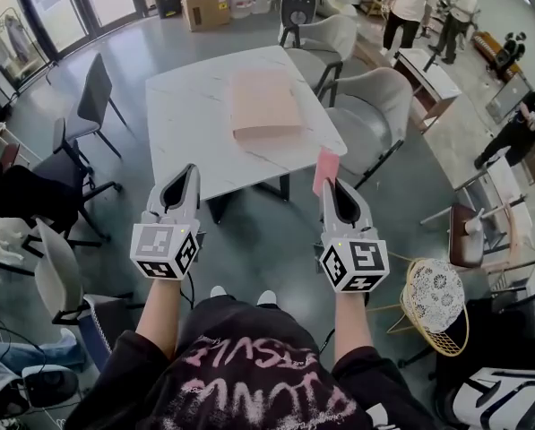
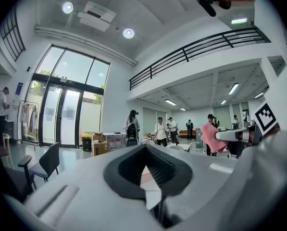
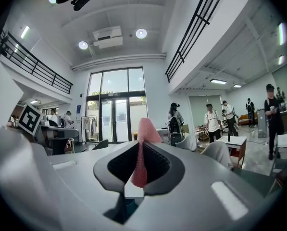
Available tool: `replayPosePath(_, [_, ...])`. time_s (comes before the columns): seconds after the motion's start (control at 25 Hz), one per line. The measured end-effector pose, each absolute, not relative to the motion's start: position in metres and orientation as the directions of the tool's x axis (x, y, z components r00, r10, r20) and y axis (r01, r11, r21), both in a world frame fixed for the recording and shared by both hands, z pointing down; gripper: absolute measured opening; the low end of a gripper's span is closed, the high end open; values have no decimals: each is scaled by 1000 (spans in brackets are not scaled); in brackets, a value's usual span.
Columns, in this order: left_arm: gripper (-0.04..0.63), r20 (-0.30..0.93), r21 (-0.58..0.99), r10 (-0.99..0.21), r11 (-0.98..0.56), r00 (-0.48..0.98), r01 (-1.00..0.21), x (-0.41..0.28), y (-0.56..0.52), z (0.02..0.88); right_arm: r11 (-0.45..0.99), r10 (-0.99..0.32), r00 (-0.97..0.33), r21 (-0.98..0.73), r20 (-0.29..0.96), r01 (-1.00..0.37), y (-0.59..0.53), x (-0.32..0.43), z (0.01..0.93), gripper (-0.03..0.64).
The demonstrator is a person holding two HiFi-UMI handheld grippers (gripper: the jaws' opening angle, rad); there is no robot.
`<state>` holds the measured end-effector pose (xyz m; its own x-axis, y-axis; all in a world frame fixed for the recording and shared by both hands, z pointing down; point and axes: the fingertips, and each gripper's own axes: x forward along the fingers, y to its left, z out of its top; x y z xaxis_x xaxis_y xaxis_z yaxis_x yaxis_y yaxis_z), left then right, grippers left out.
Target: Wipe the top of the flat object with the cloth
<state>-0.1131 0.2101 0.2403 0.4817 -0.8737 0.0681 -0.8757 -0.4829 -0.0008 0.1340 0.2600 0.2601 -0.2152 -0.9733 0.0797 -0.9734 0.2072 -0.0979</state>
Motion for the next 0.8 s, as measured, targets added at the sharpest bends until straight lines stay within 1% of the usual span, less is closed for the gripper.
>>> replayPosePath(0.32, [2,66,-44,-877,-480,477,-876,-86,217,239,236,-967,-244,-104,79,-966,259,154,266,44])
replayPosePath(0.8, [2,52,-53,-879,-476,474,-878,-78,204,236,248,-965,-255,-108,65,-963,245,163,266,44])
